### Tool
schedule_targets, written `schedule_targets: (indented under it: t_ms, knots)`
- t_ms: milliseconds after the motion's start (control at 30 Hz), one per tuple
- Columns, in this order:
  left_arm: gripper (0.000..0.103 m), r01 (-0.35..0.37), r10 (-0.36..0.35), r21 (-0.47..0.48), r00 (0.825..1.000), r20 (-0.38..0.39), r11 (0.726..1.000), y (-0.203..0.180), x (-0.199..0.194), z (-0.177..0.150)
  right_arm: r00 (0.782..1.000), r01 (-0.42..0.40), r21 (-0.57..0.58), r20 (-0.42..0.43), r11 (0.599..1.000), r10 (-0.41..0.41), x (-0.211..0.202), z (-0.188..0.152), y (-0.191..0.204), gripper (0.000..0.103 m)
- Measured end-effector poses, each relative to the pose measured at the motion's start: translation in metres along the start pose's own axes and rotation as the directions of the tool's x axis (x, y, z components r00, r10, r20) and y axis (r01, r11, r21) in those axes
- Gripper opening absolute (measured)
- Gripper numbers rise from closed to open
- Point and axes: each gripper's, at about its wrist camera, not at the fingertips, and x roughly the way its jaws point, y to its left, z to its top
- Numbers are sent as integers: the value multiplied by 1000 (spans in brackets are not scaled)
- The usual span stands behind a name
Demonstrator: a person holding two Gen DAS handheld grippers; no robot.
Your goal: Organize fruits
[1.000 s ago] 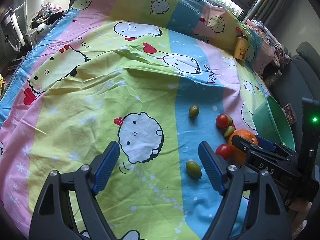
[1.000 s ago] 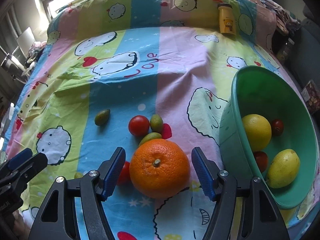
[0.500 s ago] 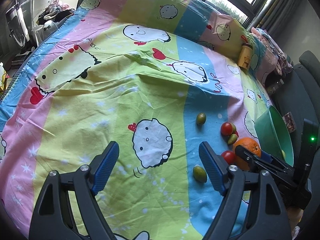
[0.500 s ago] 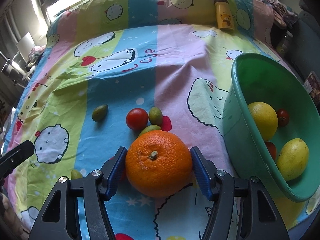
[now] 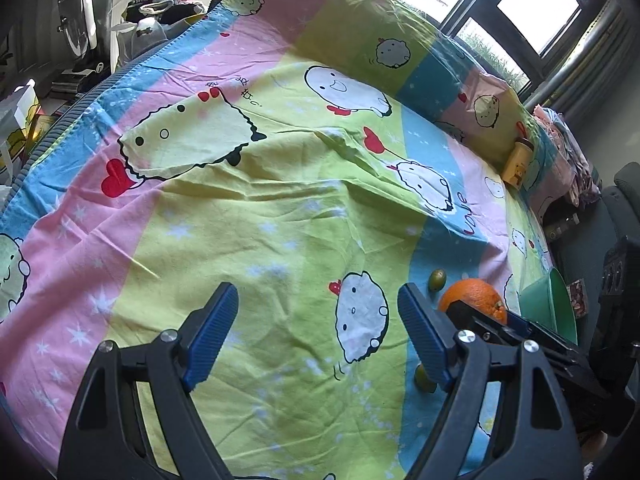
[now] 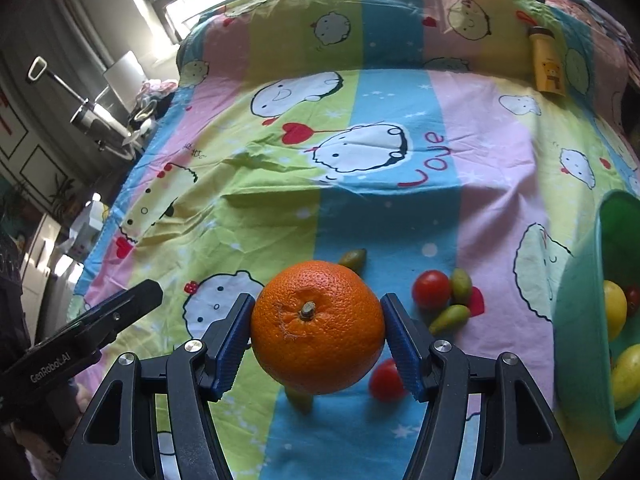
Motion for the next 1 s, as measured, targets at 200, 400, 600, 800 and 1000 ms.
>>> schedule_targets:
  t_ms: [200,400,600,800,1000]
  knots:
    - [82,-7,7,-24,1000,-13,1000,5,3,2,994,-7,-23,-112,1000,5,36,-3,8,65]
    - [82,14,-14,-8,1000,-26,1000,-2,7,0,997,-39,-14,-69,999,38,22,-4,0,66]
    - [82,66,-64,44,997,-40,997,-18,8,-7,996,-75,82,55,994,70,-12,0,-26,70]
    - [80,151,-142,111,986,-85,982,-45,15,-19,972,-232,248,96,941,215,-15,-2,-59,70]
    - [63,224,-201,162,968,-148,961,-67,29,-32,968,-250,226,41,941,248,-2,-7,-47,38]
